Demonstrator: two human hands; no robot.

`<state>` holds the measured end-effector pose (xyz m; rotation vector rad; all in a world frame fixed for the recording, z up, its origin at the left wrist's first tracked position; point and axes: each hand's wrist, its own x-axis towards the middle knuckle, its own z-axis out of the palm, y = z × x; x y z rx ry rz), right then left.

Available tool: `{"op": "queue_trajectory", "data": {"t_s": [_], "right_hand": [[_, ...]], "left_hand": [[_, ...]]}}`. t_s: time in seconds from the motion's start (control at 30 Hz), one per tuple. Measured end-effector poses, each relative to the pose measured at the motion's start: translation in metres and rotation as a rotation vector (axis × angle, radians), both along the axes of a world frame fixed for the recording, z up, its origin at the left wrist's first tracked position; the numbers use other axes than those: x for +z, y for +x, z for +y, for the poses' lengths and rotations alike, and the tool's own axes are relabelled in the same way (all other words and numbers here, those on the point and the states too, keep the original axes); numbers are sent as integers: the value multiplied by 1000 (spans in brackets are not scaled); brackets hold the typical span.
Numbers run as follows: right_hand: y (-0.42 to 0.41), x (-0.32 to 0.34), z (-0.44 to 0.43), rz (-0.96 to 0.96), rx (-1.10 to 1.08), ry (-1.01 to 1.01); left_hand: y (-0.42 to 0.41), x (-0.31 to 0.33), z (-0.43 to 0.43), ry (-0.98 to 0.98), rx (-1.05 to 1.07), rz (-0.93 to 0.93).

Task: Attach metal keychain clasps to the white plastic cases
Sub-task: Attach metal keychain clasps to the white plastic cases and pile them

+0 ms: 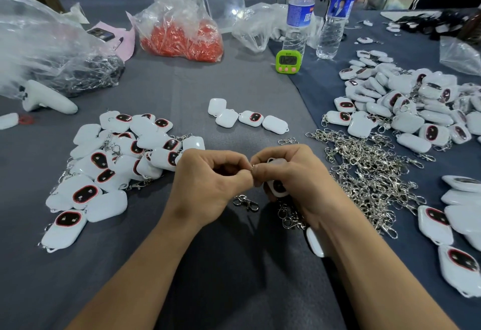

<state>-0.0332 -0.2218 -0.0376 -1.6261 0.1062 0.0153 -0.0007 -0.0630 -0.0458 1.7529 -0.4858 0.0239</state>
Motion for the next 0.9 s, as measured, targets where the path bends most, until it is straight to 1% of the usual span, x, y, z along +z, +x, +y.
{"op": "queue_trajectory", "data": {"t_s": [0.07, 0.1, 0.13, 0.2, 0.23, 0.27, 0.3, 0.33, 0.37, 0.43, 0.47, 0.5, 0.57, 0.63, 0.67, 0.77, 0.9], "right_hand": [[1, -1, 2, -2, -45, 13], [1, -1, 3, 10, -87, 15], [3, -2, 4, 22, -128, 19], [4, -2, 5, 47, -193, 47], [5, -1, 4, 54, -215, 38], [5, -1, 4, 51, -224, 1], [4, -2, 4, 38, -222, -67], [3, -3, 3, 19, -213, -166], [3, -4, 2, -6, -205, -285], [3, -7, -2, -55, -189, -505], [3, -7, -4, -71, -187, -563], [3, -7, -4, -80, -191, -578], [4, -8, -5, -71, -210, -517], [4, -10, -3, -35, -229, -391], [4, -11, -3, -28, -236, -368], [6, -14, -4, -41, -236, -395], [8, -15, -10, -27, -221, -406]], "left_hand": [[0, 1, -2, -18, 91, 10], [0, 1, -1, 9, 185, -31], [1, 0, 2, 102, 302, -125], [-1, 1, 9, 443, 516, -421], [-3, 1, 10, 600, 556, -556], [-4, 1, 9, 728, 542, -653], [-5, 1, 5, 834, 500, -706], [-7, -1, 1, 913, 447, -708], [-8, -3, -3, 962, 391, -671], [-5, -8, -6, 970, 326, -599], [-3, -9, -6, 926, 320, -550], [0, -10, -4, 861, 325, -490], [5, -11, -1, 770, 275, -362], [7, -12, 1, 718, 206, -297], [7, -11, 1, 697, 172, -269], [6, -9, 2, 649, 97, -191], [6, -7, 3, 632, 71, -160]]}}
